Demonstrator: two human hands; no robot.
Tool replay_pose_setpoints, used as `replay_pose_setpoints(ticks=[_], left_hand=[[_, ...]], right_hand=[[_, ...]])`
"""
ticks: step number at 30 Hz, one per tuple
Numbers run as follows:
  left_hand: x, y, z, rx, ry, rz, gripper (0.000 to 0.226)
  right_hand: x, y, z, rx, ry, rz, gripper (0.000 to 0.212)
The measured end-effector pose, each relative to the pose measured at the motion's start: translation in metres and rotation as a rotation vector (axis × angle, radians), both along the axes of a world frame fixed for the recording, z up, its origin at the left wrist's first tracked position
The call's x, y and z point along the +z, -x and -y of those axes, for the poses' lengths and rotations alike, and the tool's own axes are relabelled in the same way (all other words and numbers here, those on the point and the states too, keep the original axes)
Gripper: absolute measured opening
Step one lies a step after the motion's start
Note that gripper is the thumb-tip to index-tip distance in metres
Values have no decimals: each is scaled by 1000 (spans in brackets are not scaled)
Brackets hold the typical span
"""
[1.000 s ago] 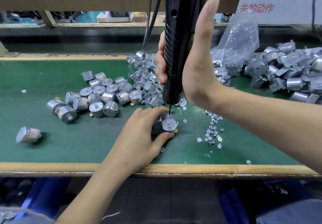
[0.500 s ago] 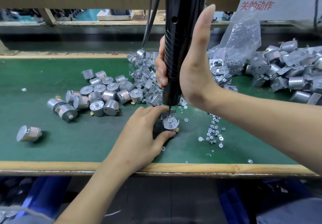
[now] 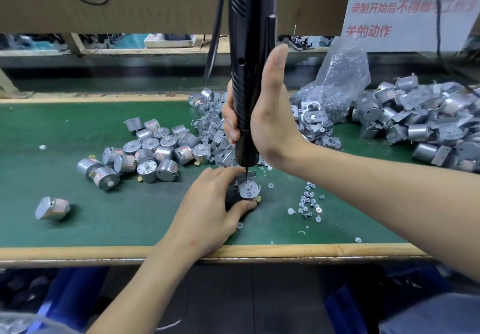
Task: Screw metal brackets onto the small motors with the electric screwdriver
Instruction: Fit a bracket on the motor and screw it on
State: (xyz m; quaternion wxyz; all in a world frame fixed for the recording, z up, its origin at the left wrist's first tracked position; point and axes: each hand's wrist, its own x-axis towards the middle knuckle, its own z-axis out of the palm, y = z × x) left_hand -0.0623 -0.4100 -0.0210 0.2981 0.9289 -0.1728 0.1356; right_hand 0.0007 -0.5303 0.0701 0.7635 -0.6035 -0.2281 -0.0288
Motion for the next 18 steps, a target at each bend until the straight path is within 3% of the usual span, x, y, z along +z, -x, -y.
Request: replay_pose_setpoints(ticks=[10, 12, 15, 16, 18], left_hand=[[9, 4, 5, 14, 1, -31, 51], [13, 4, 5, 15, 2, -51, 52], [18, 8, 7, -21, 8, -72, 49], [18, 11, 9, -31, 21, -70, 47], [19, 19, 20, -49, 70, -39, 40]], right_hand=[[-1, 8, 12, -214, 74, 17, 95], [-2, 15, 19, -298, 243, -4, 89], [-13, 39, 43, -378, 663, -38, 49], [-16, 46, 53, -357, 767, -72, 46], [-19, 60, 73, -269, 930, -182, 59]])
